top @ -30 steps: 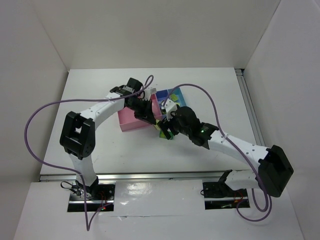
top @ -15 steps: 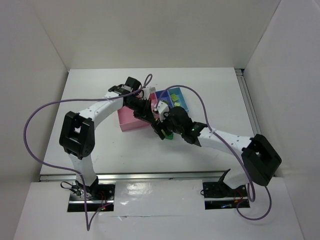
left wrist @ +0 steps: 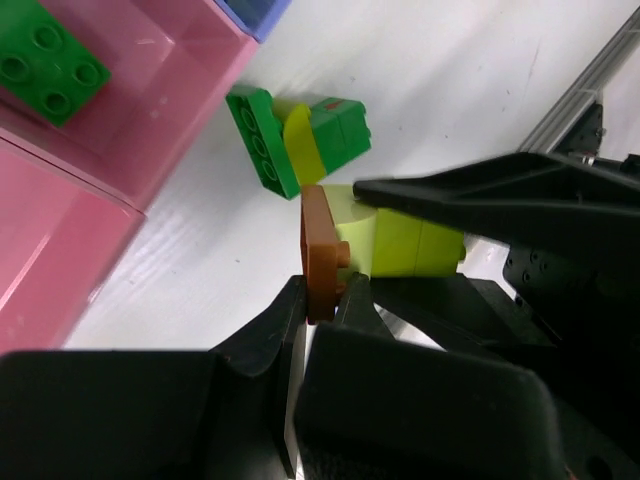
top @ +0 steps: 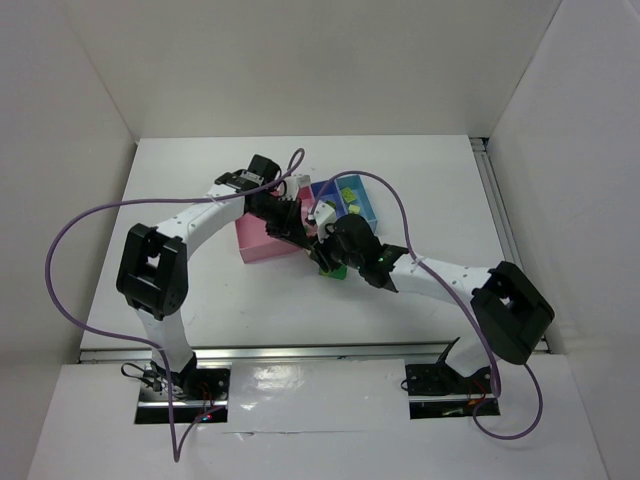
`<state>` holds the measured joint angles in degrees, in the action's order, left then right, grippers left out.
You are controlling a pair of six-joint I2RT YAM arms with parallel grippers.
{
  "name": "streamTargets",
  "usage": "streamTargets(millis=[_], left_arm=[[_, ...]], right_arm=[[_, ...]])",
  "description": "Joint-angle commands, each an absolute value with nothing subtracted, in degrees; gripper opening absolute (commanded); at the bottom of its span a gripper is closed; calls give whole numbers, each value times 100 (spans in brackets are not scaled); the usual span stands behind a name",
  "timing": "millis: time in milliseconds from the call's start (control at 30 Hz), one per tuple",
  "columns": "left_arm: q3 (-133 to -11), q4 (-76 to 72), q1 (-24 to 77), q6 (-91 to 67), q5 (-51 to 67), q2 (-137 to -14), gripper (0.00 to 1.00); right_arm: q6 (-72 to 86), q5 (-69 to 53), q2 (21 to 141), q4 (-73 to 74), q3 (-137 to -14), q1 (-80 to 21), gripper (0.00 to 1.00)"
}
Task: Sort the legos into containers by color
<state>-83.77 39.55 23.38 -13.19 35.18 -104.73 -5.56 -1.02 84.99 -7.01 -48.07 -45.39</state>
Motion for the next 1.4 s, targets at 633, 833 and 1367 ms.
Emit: streamTargets(millis=[633,833,1367], left_arm=[[-8332,3867,2188,-1195,3955,-10099,0],[-8332,3867,2188,-1195,3955,-10160,0],[-8279,3700,1978,-1546,3744,-10213,0]], right_arm=[[-220,308,8491,-1353,-4439,-4526,35],[-167,439,8191,-1433,-4386,-4526,22],[290,747,7330,-1213,-3631,-4474,0]])
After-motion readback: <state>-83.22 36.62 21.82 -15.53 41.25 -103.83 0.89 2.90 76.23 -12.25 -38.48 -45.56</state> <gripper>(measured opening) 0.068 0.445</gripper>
